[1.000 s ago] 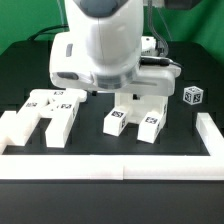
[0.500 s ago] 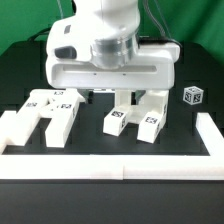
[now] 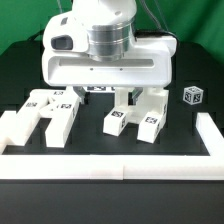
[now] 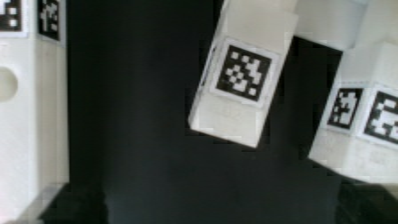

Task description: Assemble chair

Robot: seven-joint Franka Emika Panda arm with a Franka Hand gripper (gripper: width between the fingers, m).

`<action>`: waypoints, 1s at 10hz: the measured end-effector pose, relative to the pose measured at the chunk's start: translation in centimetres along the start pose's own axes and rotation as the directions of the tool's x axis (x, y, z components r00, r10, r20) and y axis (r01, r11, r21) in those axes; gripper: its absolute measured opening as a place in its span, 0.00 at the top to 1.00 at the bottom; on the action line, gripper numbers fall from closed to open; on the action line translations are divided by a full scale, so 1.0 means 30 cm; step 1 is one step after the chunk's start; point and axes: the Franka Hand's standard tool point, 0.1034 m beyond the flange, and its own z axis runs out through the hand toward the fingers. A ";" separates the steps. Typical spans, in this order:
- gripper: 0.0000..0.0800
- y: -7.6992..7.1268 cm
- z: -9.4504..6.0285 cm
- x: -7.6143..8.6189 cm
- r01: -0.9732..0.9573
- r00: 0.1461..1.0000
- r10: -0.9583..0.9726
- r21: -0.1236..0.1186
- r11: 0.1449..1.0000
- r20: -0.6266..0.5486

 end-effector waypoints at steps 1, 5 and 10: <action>0.19 0.031 -0.002 0.000 0.025 1.000 -0.025 -0.003 1.000 -0.007; 0.19 0.146 -0.021 0.022 0.051 0.980 -0.056 -0.033 0.998 -0.191; 0.19 0.259 0.053 -0.015 0.075 0.976 -0.086 -0.063 0.995 -0.199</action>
Offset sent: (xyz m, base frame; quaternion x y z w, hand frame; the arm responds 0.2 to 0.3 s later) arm 0.0000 0.0000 0.0000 0.0000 0.1938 0.0000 0.9810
